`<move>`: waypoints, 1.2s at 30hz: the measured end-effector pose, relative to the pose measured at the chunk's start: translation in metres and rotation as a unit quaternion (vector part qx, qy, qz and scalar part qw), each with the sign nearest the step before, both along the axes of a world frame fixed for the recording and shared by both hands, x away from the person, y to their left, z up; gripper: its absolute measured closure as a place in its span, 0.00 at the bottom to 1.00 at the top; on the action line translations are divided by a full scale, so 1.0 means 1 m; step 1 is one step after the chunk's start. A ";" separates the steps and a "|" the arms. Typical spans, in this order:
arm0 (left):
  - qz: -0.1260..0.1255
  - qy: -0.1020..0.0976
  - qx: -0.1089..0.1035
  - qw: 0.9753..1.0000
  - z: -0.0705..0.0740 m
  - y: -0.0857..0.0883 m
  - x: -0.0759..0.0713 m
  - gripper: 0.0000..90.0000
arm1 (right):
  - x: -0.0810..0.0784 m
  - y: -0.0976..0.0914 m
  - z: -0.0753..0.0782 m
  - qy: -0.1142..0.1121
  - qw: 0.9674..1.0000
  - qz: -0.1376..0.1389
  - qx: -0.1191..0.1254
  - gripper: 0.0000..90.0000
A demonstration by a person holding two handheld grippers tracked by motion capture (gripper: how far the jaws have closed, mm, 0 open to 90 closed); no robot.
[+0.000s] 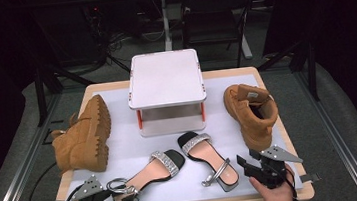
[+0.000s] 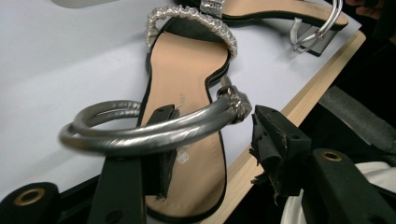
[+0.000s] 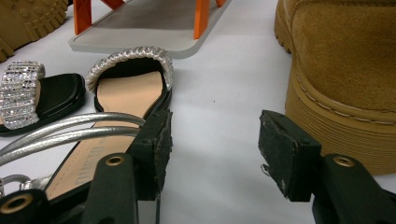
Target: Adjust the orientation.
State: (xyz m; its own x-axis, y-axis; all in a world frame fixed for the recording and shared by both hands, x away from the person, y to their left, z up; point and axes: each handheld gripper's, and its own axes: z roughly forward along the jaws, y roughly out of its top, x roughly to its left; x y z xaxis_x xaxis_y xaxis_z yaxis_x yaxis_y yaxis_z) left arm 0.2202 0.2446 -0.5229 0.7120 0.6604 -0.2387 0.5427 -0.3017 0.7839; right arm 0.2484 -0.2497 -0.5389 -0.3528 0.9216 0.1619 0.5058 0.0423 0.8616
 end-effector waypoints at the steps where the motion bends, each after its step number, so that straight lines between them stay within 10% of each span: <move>1: -0.003 -0.002 0.005 1.000 0.000 0.002 -0.001 0.50 | 0.000 0.000 0.000 0.000 1.000 0.000 0.000 0.49; 10: -0.006 -0.011 0.023 1.000 0.001 0.012 -0.010 0.50 | 0.000 0.001 0.000 -0.002 1.000 0.000 0.001 0.49; 17: -0.020 0.048 -0.028 0.998 0.002 0.017 0.002 0.48 | 0.000 0.001 0.000 -0.001 1.000 0.002 0.000 0.49; 31: -0.006 0.063 0.094 0.994 0.014 0.022 -0.001 0.41 | 0.000 0.002 0.000 0.001 1.000 0.004 0.001 0.49; 36: -0.001 0.064 0.106 0.992 0.026 0.026 0.001 0.38 | 0.000 0.002 -0.001 0.003 1.000 0.004 0.001 0.49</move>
State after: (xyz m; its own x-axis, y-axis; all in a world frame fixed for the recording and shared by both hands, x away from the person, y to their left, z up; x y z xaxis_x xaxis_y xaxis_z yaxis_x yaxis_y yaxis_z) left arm 0.2210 0.2709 -0.4970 0.6865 0.7039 -0.1825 0.6326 -0.4544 0.6272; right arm 0.2484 -0.2477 -0.5399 -0.3595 0.9183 0.1659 0.5112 0.0451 0.8583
